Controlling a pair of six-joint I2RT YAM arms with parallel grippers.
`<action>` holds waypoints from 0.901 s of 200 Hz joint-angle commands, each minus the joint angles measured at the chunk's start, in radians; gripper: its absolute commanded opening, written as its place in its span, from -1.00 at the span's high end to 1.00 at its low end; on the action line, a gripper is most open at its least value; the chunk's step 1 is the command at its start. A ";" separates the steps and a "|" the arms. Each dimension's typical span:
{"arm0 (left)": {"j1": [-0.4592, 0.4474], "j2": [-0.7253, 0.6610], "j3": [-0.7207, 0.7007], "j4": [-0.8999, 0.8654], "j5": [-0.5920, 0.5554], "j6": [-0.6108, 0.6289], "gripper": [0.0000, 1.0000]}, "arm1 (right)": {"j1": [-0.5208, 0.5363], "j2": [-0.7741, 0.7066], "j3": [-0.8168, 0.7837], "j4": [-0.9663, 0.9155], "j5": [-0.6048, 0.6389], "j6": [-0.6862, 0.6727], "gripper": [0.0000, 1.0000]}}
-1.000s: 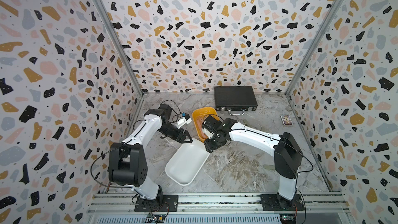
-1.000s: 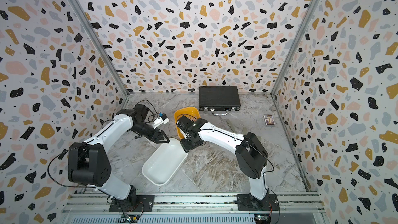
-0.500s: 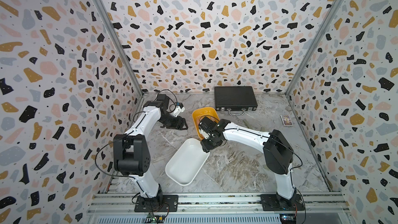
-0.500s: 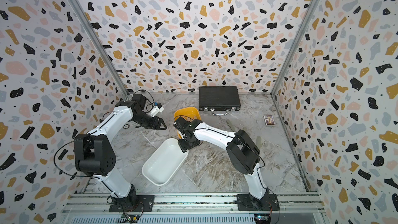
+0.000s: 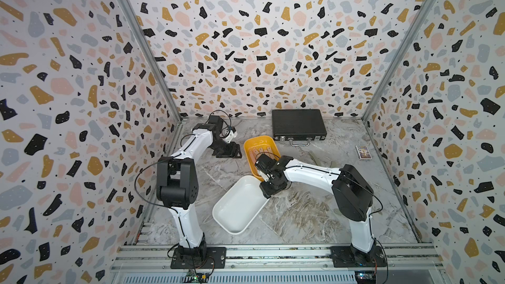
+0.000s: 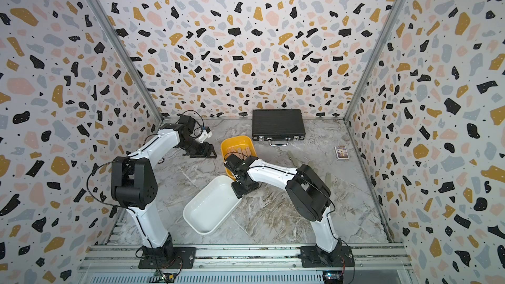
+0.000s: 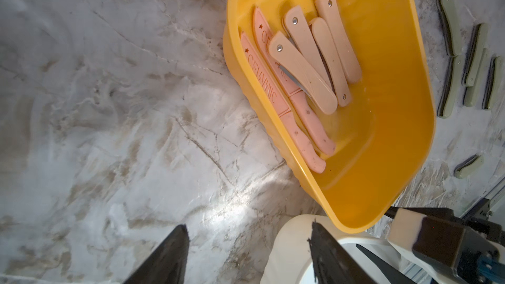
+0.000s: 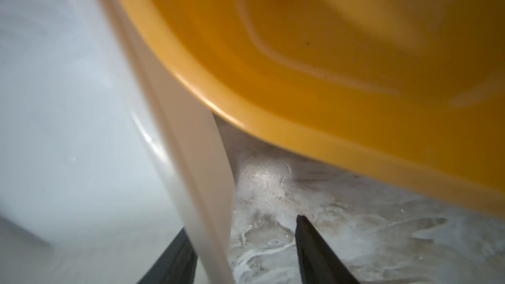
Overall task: Place the fruit knives into the storage box by color
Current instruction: Move the storage box to the center of the board.
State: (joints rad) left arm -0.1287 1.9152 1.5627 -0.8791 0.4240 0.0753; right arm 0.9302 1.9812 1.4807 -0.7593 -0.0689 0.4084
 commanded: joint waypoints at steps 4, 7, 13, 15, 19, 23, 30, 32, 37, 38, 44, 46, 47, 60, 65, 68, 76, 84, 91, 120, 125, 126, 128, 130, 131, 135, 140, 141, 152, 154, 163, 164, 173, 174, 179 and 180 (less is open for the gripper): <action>-0.021 0.012 0.045 0.029 -0.009 -0.034 -0.41 | -0.023 -0.083 -0.027 -0.019 0.036 0.010 -0.16; -0.023 0.015 0.047 0.030 -0.009 -0.035 -0.42 | -0.024 -0.087 -0.031 -0.020 0.037 0.009 -0.16; -0.028 0.022 0.053 0.033 -0.010 -0.040 -0.42 | -0.029 -0.095 -0.039 -0.020 0.039 0.009 -0.16; -0.031 0.025 0.055 0.033 -0.011 -0.041 -0.42 | -0.030 -0.098 -0.042 -0.020 0.039 0.009 -0.16; -0.034 0.030 0.059 0.034 -0.010 -0.042 -0.41 | -0.032 -0.102 -0.046 -0.020 0.041 0.008 -0.16; -0.037 0.035 0.064 0.033 -0.012 -0.044 -0.41 | -0.035 -0.107 -0.054 -0.020 0.042 0.008 -0.16; -0.043 0.042 0.070 0.035 -0.014 -0.048 -0.41 | -0.040 -0.116 -0.064 -0.019 0.044 0.006 -0.16; -0.045 0.043 0.072 0.037 -0.014 -0.051 -0.41 | -0.042 -0.119 -0.067 -0.020 0.045 0.006 -0.16; -0.049 0.047 0.077 0.038 -0.014 -0.055 -0.41 | -0.046 -0.125 -0.077 -0.020 0.047 0.005 -0.16; -0.050 0.049 0.078 0.038 -0.015 -0.054 -0.41 | -0.046 -0.127 -0.078 -0.020 0.047 0.005 -0.16; -0.055 0.053 0.083 0.039 -0.017 -0.057 -0.41 | -0.051 -0.134 -0.088 -0.020 0.049 0.005 -0.16; -0.056 0.055 0.084 0.040 -0.016 -0.058 -0.41 | -0.053 -0.136 -0.092 -0.020 0.050 0.003 -0.16; -0.057 0.055 0.085 0.041 -0.016 -0.058 -0.41 | -0.054 -0.137 -0.095 -0.020 0.050 0.003 -0.16; -0.074 0.066 0.091 0.043 -0.023 -0.061 -0.41 | -0.065 -0.151 -0.117 -0.020 0.053 0.002 -0.16; -0.081 0.072 0.092 0.044 -0.028 -0.059 -0.41 | -0.069 -0.156 -0.125 -0.020 0.054 0.003 -0.16; -0.086 0.076 0.093 0.044 -0.032 -0.059 -0.41 | -0.072 -0.158 -0.130 -0.020 0.054 0.002 -0.16; -0.096 0.085 0.095 0.045 -0.039 -0.059 -0.40 | -0.078 -0.167 -0.144 -0.020 0.054 0.000 -0.16; -0.107 0.098 0.098 0.044 -0.047 -0.057 -0.40 | -0.085 -0.175 -0.156 -0.020 0.056 0.000 -0.16; -0.114 0.107 0.100 0.045 -0.054 -0.057 -0.40 | -0.090 -0.185 -0.168 -0.020 0.058 0.001 -0.16; -0.147 0.131 0.101 0.046 -0.080 -0.059 -0.38 | -0.119 -0.241 -0.231 -0.020 0.067 -0.002 -0.16; -0.153 0.133 0.098 0.047 -0.087 -0.059 -0.38 | -0.125 -0.251 -0.243 -0.020 0.068 -0.003 -0.16; -0.154 0.132 0.097 0.047 -0.088 -0.058 -0.37 | -0.127 -0.252 -0.245 -0.020 0.069 -0.003 -0.16; -0.156 0.132 0.094 0.048 -0.091 -0.057 -0.37 | -0.130 -0.257 -0.250 -0.020 0.069 -0.003 -0.16; -0.159 0.134 0.092 0.050 -0.094 -0.057 -0.37 | -0.132 -0.262 -0.255 -0.020 0.069 -0.004 -0.16; -0.160 0.134 0.091 0.049 -0.097 -0.057 -0.37 | -0.133 -0.263 -0.257 -0.020 0.069 -0.004 -0.16; -0.164 0.135 0.087 0.052 -0.103 -0.056 -0.37 | -0.139 -0.270 -0.266 -0.020 0.069 -0.004 -0.16; -0.168 0.136 0.083 0.052 -0.112 -0.054 -0.36 | -0.145 -0.280 -0.275 -0.020 0.069 -0.006 -0.16; -0.170 0.136 0.082 0.052 -0.114 -0.054 -0.37 | -0.147 -0.282 -0.278 -0.020 0.069 -0.006 -0.16; -0.173 0.140 0.075 0.051 -0.133 -0.051 -0.35 | -0.161 -0.299 -0.299 -0.020 0.069 -0.009 -0.16; -0.174 0.141 0.074 0.050 -0.136 -0.051 -0.35 | -0.163 -0.302 -0.301 -0.021 0.069 -0.009 -0.16; -0.173 0.143 0.073 0.046 -0.154 -0.050 -0.33 | -0.173 -0.314 -0.315 -0.023 0.069 -0.013 -0.16; -0.173 0.143 0.073 0.045 -0.156 -0.050 -0.33 | -0.174 -0.315 -0.316 -0.023 0.069 -0.014 -0.16; -0.173 0.143 0.068 0.043 -0.174 -0.043 -0.32 | -0.182 -0.325 -0.327 -0.027 0.070 -0.020 -0.16; -0.172 0.142 0.068 0.042 -0.176 -0.042 -0.32 | -0.183 -0.326 -0.328 -0.028 0.070 -0.020 -0.16; -0.173 0.141 0.065 0.042 -0.184 -0.039 -0.31 | -0.187 -0.330 -0.335 -0.032 0.072 -0.023 -0.16; -0.172 0.139 0.065 0.043 -0.185 -0.038 -0.31 | -0.188 -0.331 -0.335 -0.032 0.073 -0.023 -0.16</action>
State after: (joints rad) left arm -0.3027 2.0556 1.6363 -0.8360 0.3027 0.0223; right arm 0.7605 1.6985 1.1675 -0.7563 -0.0166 0.4007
